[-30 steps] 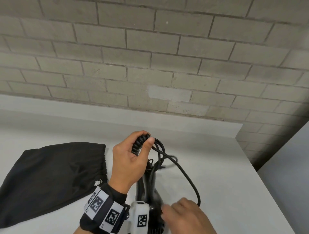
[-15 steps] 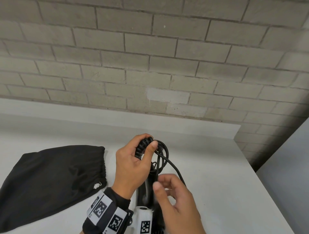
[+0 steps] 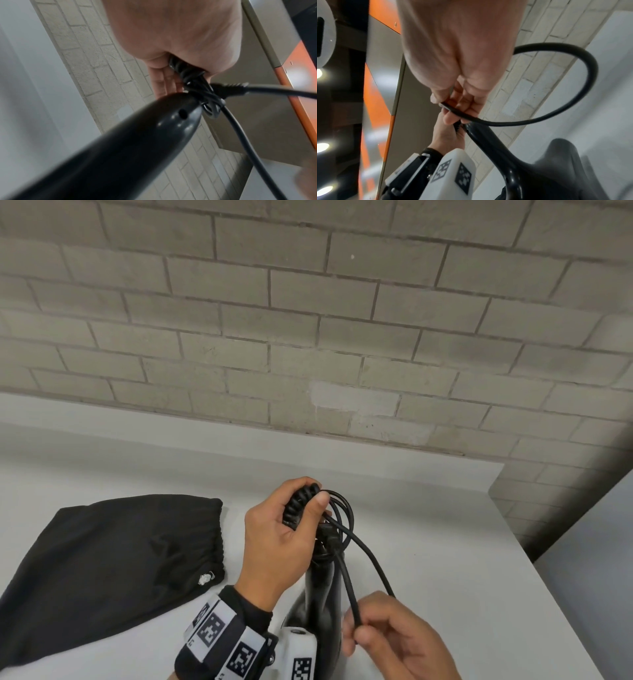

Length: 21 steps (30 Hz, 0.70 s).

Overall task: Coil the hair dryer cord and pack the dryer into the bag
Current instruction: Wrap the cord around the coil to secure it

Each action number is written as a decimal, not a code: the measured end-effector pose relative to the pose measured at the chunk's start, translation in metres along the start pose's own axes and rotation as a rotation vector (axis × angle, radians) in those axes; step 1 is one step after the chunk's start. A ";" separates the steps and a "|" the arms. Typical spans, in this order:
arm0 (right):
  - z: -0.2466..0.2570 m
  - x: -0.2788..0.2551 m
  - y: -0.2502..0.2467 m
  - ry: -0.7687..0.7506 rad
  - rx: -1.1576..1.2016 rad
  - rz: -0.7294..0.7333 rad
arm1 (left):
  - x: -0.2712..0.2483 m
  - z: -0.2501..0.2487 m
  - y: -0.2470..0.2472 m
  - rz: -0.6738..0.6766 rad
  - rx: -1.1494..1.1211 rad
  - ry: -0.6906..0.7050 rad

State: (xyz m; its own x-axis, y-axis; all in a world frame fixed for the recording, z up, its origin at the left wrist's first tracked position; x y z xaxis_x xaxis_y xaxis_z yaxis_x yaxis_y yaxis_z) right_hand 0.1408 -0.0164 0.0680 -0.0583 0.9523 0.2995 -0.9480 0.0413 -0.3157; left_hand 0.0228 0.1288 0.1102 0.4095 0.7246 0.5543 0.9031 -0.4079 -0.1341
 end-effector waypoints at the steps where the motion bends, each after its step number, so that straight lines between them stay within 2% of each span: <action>1: 0.002 0.000 0.002 0.001 -0.017 0.040 | 0.001 0.002 -0.001 -0.007 -0.005 -0.006; 3: 0.002 -0.001 0.004 0.023 -0.004 0.102 | 0.003 0.005 -0.004 -0.019 -0.018 -0.024; 5: 0.001 -0.008 -0.004 -0.017 -0.067 0.086 | 0.002 0.007 -0.007 -0.029 -0.028 -0.039; 8: -0.001 -0.029 -0.028 -0.068 -0.225 -0.113 | 0.000 0.008 -0.011 -0.040 -0.045 -0.054; 12: -0.013 -0.055 -0.053 0.067 -0.353 -0.360 | 0.000 0.010 -0.011 -0.046 -0.050 -0.069; 17: -0.027 -0.048 -0.046 0.078 -0.617 -0.283 | 0.000 0.009 -0.006 -0.033 -0.059 -0.074; 21: 0.011 -0.036 -0.025 -0.062 -0.573 -0.223 | 0.000 0.007 -0.002 -0.033 -0.038 -0.072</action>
State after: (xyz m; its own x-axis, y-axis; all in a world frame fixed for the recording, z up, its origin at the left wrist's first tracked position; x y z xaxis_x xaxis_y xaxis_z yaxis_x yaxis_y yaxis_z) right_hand 0.1635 -0.0552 0.0748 0.0878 0.8835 0.4602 -0.6212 0.4097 -0.6680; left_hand 0.0221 0.1331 0.1045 0.3888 0.7756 0.4973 0.9114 -0.4029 -0.0841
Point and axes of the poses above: each hand's wrist, its own x-axis towards the middle knuckle, its own y-axis out of the palm, z = x × y, the point moved 8 cm from there along x, towards the middle knuckle, and after that the axes turned 15 degrees about z, right-handed, at the moved point
